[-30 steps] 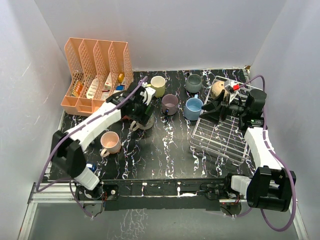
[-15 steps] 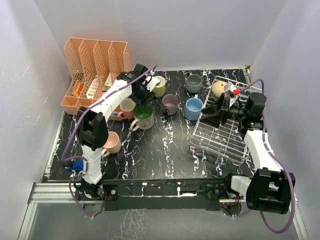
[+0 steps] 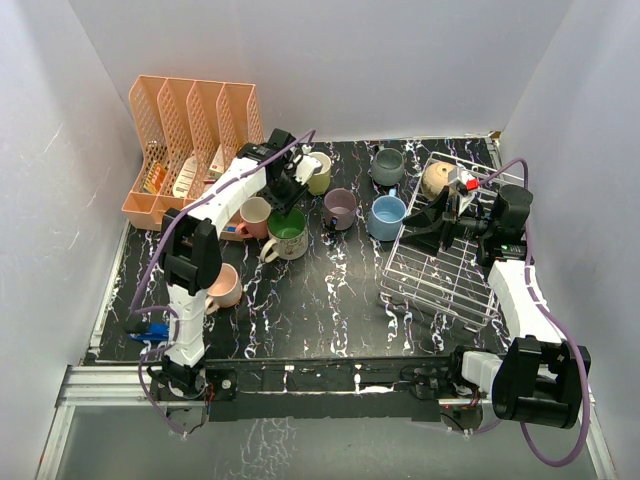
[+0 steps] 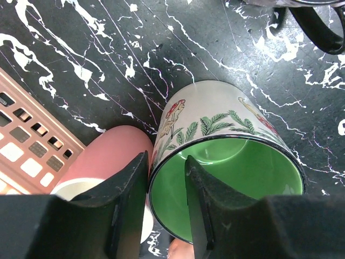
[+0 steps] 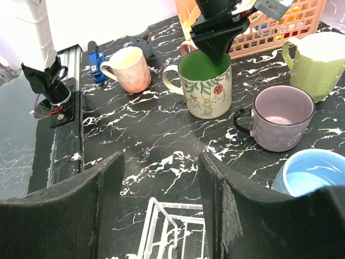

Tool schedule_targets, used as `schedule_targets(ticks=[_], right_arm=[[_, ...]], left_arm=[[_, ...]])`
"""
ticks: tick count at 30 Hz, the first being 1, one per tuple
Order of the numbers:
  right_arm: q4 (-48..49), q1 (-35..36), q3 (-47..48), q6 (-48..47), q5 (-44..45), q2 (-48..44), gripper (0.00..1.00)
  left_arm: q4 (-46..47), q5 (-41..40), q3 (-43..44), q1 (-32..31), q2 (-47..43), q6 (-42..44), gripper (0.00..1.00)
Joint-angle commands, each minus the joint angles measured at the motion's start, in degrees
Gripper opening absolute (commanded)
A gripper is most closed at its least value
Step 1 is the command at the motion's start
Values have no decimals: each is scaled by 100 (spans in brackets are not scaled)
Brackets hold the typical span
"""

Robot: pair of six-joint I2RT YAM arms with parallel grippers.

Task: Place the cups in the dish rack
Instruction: Pick up the cup at the center of the board.

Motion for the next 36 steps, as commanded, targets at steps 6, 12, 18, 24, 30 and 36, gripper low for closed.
schedule_targets(ticks=[6, 12, 18, 24, 30, 36], right_arm=[[161, -29, 30, -119, 3, -144, 59], [163, -23, 21, -119, -20, -138, 59], [164, -29, 14, -125, -20, -135, 59], [164, -30, 10, -127, -45, -113, 60], [178, -23, 15, -77, -143, -35, 60], [275, -22, -20, 16, -271, 15, 60]], left_arm=[[-166, 540, 37, 20, 148, -265, 25], [-101, 614, -10, 17, 206, -445, 24], [5, 719, -153, 14, 173, -635, 24], [213, 827, -477, 14, -78, -810, 1], [445, 973, -839, 14, -560, -984, 0], [1090, 1130, -1665, 15, -1481, -1371, 0]])
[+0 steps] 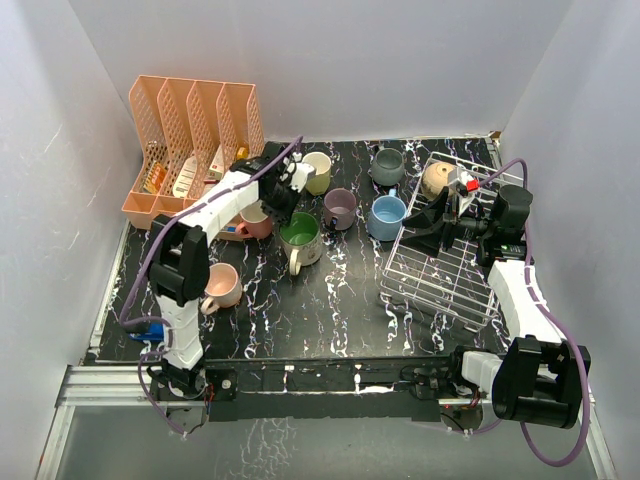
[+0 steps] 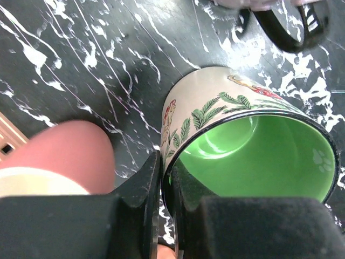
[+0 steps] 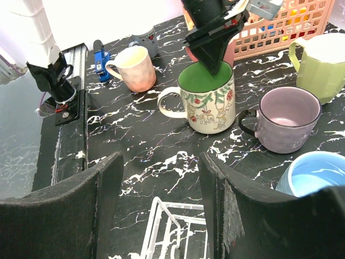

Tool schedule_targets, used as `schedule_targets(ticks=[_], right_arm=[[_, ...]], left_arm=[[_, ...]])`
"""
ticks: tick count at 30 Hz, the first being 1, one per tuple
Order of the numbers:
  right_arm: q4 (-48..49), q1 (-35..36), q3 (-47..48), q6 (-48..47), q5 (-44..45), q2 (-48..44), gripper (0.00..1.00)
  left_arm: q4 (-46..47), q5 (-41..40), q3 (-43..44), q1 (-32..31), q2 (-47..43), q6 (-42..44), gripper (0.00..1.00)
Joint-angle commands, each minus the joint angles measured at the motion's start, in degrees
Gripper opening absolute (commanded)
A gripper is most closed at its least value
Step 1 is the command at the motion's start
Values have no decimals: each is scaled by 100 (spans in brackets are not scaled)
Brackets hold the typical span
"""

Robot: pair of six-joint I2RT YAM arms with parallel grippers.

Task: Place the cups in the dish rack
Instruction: Pick up the cup at the center of the board.

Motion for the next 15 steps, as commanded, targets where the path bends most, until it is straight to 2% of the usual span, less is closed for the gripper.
schedule_targets(ticks=[1, 9, 15], right_arm=[[302, -22, -19, 60, -200, 16, 60], [476, 10, -98, 218, -368, 60, 61], [503, 45, -126, 236, -465, 91, 61]], left_arm=[[269, 588, -620, -32, -1075, -522, 0], [1615, 808, -2403, -25, -2754, -1465, 0], [3318, 1148, -3828, -34, -4112, -2862, 0]])
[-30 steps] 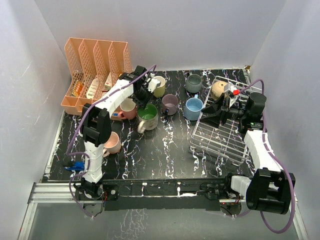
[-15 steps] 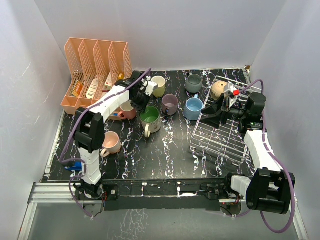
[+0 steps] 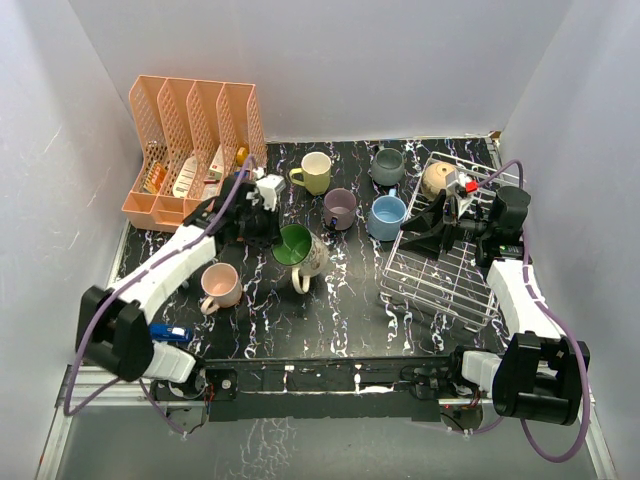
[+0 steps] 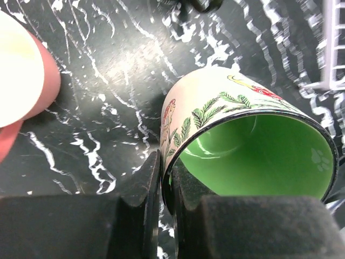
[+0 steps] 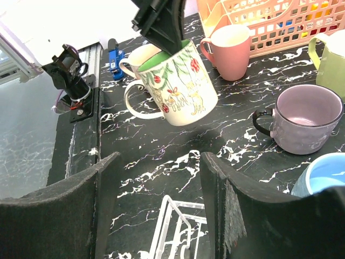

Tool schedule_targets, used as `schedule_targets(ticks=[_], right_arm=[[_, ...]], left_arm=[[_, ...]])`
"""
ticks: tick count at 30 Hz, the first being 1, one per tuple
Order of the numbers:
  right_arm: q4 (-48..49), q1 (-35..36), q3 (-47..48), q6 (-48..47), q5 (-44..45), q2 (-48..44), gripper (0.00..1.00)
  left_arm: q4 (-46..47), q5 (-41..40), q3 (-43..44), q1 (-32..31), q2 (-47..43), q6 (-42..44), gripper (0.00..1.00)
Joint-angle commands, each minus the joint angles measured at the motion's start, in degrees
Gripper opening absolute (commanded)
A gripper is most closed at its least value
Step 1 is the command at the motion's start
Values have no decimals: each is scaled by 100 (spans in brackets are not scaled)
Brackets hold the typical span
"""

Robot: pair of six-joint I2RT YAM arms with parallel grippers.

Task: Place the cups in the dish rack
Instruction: Pick up the cup at the center of the board.

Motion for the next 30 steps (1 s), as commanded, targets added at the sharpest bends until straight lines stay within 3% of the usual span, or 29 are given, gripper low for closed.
schedule_targets(ticks=[1, 8, 12, 19, 30], right_arm=[[327, 41, -32, 34, -195, 5, 61], [335, 85, -54, 32, -365, 5, 61], [320, 122, -44, 21, -510, 45, 61], [255, 192, -32, -14, -537, 81, 61], [220, 204, -34, -23, -493, 112, 61]], left_arm=[[2001, 726, -796, -26, -1243, -1529, 0], [4586, 1139, -2170, -45, -1965, -3446, 0], [5644, 1088, -2607, -78, -2134, -4090, 0], [7254, 822, -3143, -297, -2233, -4666, 0], [8680, 279, -3442, -663, -2089, -4938, 0]])
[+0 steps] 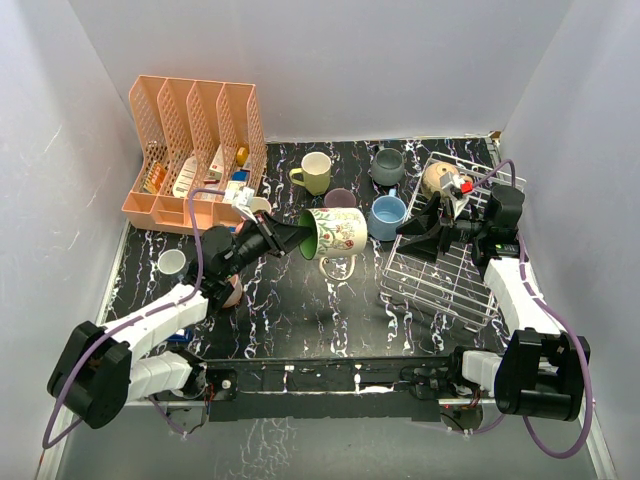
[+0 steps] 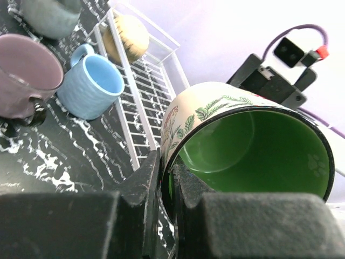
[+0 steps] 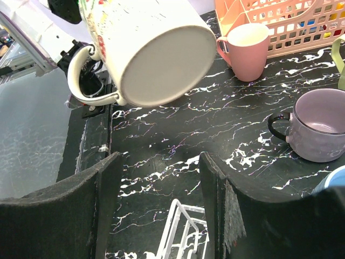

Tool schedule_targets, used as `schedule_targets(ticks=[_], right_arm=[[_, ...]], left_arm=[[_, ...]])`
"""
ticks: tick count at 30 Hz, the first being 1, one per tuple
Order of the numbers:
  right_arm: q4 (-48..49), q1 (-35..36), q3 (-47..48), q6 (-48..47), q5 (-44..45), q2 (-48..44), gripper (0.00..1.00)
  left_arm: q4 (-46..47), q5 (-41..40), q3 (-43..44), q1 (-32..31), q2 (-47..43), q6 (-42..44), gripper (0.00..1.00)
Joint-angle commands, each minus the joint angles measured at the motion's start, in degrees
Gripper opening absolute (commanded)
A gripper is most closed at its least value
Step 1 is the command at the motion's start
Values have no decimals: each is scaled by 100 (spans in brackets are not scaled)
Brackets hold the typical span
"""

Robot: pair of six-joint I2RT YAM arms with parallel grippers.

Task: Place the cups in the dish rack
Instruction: Pick up the cup at the center of the board.

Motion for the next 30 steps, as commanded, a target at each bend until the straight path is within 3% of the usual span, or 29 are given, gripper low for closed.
schedule_targets(ticks=[1, 13, 25, 28, 30], right_arm=[[186, 21, -30, -24, -290, 11, 61], [158, 26, -19, -13, -269, 32, 61], [92, 75, 50, 144, -85, 212, 61], [-584, 145, 408, 2, -77, 441, 62], [-1799, 199, 881, -703, 86, 631, 65]], left_arm=[[1785, -209, 94, -128, -222, -422, 0], [2565, -454, 202, -293, 236, -676, 0], [2096, -1778, 176, -401, 353, -889, 0], [2171, -1974, 258, -411, 484, -997, 0], [2244, -2049, 321, -418, 580, -1054, 0]])
